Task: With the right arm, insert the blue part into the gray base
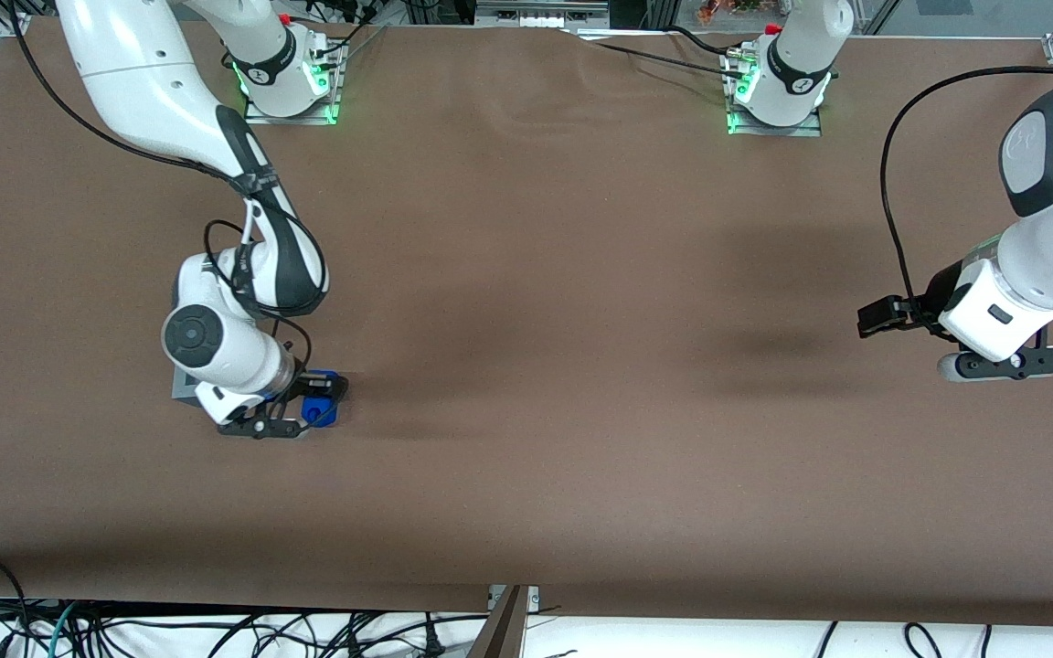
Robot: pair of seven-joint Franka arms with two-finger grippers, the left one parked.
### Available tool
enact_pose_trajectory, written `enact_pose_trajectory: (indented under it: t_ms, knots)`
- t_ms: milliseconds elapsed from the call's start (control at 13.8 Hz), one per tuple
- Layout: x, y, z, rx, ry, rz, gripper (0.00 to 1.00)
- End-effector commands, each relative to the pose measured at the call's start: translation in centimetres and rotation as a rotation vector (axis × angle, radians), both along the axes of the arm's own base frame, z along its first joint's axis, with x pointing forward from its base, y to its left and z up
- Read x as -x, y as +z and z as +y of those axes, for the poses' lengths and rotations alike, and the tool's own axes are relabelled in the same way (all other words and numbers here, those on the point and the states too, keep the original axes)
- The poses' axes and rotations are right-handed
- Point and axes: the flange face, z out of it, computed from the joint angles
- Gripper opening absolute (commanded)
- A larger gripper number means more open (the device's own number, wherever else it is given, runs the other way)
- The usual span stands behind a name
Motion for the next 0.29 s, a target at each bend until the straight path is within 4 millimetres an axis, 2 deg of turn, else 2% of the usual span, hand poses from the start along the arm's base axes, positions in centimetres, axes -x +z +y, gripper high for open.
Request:
enact_pose_trajectory:
  t_ms: [0, 217]
  knots:
    - [-1.67, 5.48, -1.98, -0.019, -0.022, 0.003, 1.00]
    - [-1.82, 6.32, -1.40, -0.021, -0.013, -0.005, 1.00]
